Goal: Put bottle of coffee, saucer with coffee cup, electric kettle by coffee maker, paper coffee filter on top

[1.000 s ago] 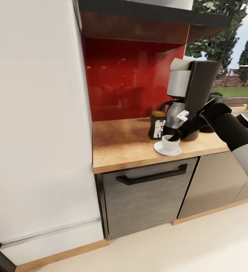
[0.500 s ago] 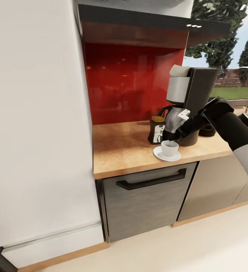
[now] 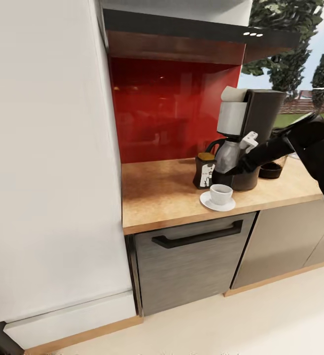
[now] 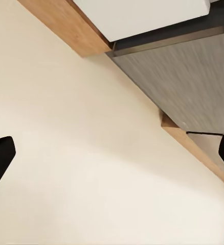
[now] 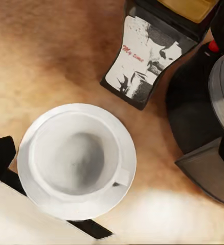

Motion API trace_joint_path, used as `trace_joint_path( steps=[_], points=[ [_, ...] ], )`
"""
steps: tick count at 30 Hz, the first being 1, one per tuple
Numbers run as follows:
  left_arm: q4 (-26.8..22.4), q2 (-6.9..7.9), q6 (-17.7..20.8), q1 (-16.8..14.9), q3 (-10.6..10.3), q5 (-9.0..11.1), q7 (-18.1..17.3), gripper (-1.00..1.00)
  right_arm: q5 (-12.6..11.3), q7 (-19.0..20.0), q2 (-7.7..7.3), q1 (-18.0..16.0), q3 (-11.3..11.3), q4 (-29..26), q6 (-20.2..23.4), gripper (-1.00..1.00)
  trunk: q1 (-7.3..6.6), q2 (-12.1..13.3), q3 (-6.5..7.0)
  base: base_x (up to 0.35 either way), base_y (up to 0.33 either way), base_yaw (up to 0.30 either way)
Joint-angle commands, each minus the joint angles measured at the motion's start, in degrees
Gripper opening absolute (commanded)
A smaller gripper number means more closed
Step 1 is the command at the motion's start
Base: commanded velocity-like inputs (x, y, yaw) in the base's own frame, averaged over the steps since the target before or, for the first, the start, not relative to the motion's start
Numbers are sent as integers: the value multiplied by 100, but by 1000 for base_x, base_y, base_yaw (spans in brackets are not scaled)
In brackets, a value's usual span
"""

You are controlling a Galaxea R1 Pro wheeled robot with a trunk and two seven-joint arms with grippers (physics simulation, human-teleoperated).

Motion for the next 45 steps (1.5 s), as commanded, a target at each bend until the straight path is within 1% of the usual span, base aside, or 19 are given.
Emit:
trace_joint_path(
  steps=[1,11,13,18,20,21,25,28,30,32,33,35,36,39,40,41,43,44,45],
  points=[
    [5,0,-35,-4,-1,-12,-13,100,59,97,-32,-7,2,-31,38,100,-2,-3,-6,-197,0,0],
    [5,0,-35,-4,-1,-13,-10,100,51,165,-144,-7,-7,-78,32,100,-2,-3,-6,-289,0,0],
    [5,0,-35,-4,-1,-13,-8,100,48,304,-287,-7,-4,-80,31,100,-2,-3,-6,-330,0,0],
    [5,0,-35,-4,-1,-13,-7,100,50,488,-430,106,0,-81,28,100,-2,-3,-6,-292,0,0],
    [5,0,-35,-4,-1,-13,-6,100,49,537,-542,324,-1,-81,8,100,-2,-3,-6,-142,0,0],
    [5,0,-35,-4,-1,-13,-6,100,50,567,-680,650,-4,-81,-139,100,-2,-3,-6,-52,0,0],
    [5,0,-35,-4,-1,-13,-6,100,52,579,-819,991,-6,-66,-347,100,-2,-3,-6,-30,0,0],
    [5,0,-35,-4,-1,-13,-6,100,55,563,-1009,1534,-7,32,-484,100,-2,-3,-6,-10,0,0],
    [5,0,-35,-4,-1,-13,-6,100,54,549,-1096,1925,-7,259,-527,100,-2,-3,-6,-5,0,0],
    [5,0,-35,-4,-1,-13,-6,100,53,542,-1132,2176,-7,525,-609,100,-2,-3,-6,-3,0,0],
    [5,-2,-35,-4,-1,-13,-6,100,49,537,-1153,2424,-7,869,-825,100,-2,-3,-6,-1,0,0],
    [5,-5,-35,-4,-1,-13,-6,100,29,530,-1165,2674,-9,1259,-1186,100,-2,-3,-6,-1,0,0],
    [8,-8,-35,-4,-1,-13,-6,100,-105,499,-1167,2917,-31,1860,-1715,100,-2,-3,-6,0,0,0],
    [11,-13,-35,-4,-1,-13,-4,100,-482,353,-1157,3174,-68,2970,-2551,100,-2,-3,-6,0,0,0],
    [12,-16,-35,-4,-1,-13,-3,100,-641,256,-1150,3228,-75,3372,-2842,100,-2,-3,-6,0,0,0],
    [13,-20,-35,-4,-1,-13,-1,100,-993,-8,-1136,3312,-85,4192,-3474,100,-2,-3,-6,0,0,0],
    [13,-24,-35,-4,-1,-13,2,100,-1334,-331,-1094,3367,-92,5019,-4156,100,-2,-3,-6,0,0,0],
    [13,-28,-35,-4,-1,-13,6,100,-1596,-656,-1017,3416,-96,5671,-4818,100,-2,-3,-6,0,0,0],
    [14,-32,-35,-4,-5,-11,9,100,-1841,-1066,-923,3734,-100,6199,-5497,100,-2,-3,-6,0,0,0]
  ],
)
